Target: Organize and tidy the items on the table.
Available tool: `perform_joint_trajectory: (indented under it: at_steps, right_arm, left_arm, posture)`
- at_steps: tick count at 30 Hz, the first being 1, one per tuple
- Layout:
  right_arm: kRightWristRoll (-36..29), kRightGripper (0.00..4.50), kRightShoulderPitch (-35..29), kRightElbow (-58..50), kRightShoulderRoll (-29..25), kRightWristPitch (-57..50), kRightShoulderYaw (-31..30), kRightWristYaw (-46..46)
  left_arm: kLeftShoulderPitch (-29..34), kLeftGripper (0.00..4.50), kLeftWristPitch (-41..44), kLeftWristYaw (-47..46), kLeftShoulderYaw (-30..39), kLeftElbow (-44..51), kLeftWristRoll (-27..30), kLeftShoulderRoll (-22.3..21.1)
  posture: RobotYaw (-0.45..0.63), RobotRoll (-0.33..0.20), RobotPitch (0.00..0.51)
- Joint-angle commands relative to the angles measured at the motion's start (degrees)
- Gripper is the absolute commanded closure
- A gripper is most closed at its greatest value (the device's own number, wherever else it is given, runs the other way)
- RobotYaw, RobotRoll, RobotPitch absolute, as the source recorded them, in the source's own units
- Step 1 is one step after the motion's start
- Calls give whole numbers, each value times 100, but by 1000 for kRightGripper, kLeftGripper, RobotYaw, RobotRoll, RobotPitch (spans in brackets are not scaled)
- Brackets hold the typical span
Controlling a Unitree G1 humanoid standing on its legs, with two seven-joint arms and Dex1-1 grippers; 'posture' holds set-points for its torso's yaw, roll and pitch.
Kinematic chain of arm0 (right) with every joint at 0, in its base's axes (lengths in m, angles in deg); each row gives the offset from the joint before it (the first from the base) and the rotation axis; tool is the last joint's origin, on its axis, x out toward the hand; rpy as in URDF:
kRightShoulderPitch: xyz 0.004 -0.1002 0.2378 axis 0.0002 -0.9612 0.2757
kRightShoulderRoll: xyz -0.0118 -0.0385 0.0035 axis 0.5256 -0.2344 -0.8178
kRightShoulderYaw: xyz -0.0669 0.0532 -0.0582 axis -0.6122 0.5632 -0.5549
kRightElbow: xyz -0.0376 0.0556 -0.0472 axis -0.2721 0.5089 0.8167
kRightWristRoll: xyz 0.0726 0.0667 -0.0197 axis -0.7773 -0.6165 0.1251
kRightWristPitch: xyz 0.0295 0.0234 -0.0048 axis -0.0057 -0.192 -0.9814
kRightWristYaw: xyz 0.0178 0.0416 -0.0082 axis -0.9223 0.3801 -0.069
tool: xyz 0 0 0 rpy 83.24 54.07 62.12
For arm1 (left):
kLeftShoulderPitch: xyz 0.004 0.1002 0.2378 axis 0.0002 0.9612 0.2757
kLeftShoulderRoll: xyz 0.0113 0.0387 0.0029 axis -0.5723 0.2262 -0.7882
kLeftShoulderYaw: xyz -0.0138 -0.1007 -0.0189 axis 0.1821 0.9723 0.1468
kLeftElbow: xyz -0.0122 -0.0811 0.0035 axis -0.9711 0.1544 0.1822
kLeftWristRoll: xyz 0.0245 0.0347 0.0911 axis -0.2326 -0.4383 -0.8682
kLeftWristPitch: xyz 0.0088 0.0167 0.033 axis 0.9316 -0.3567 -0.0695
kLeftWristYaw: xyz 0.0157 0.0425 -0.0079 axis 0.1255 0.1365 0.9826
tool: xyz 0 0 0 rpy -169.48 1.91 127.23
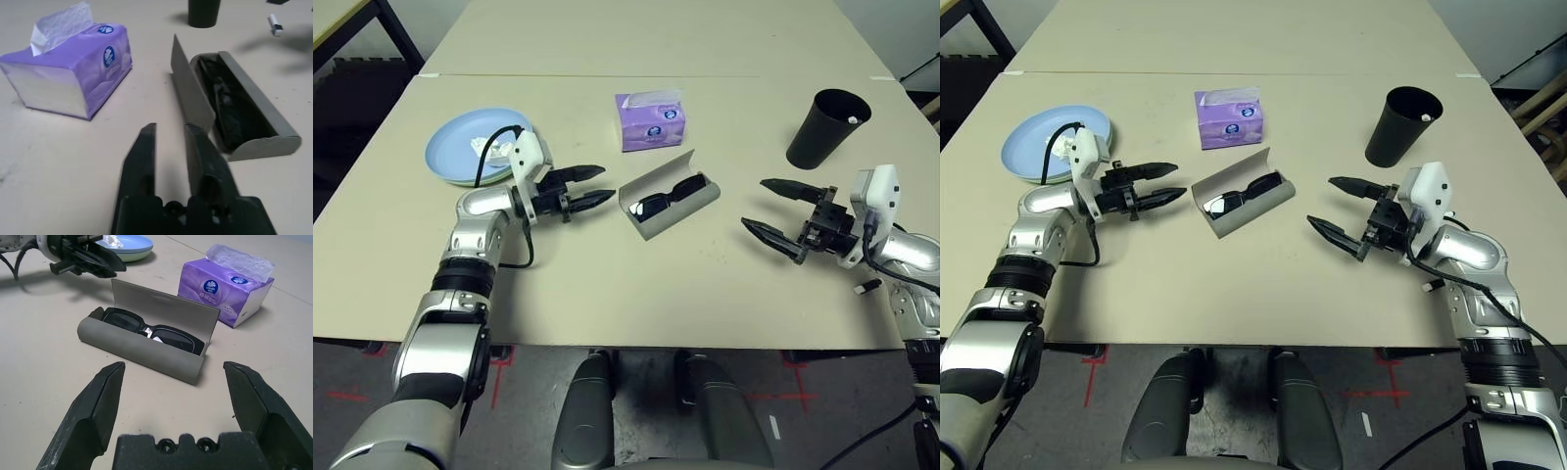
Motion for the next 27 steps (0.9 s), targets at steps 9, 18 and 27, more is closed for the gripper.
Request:
perform_joint_trajectory:
  at_steps: [9,18,27]
  right_arm:
    - [-78,0,-209,-88,-72,-34,-36,-27]
    - [-223,0,-261,82,157,-78,59,157]
    - [-284,0,-296,161,235,-70,34,182]
  left_arm:
    - [-318,4464,-410,-290,-54,-758,-391,313]
    - [-164,4464,-271,-37,-54,-235,-240,553]
    - [102,4464,-44,38,-87,255,-221,593]
  posture:
    - [95,0,218]
    - [111,0,211]
    - [115,0,205]
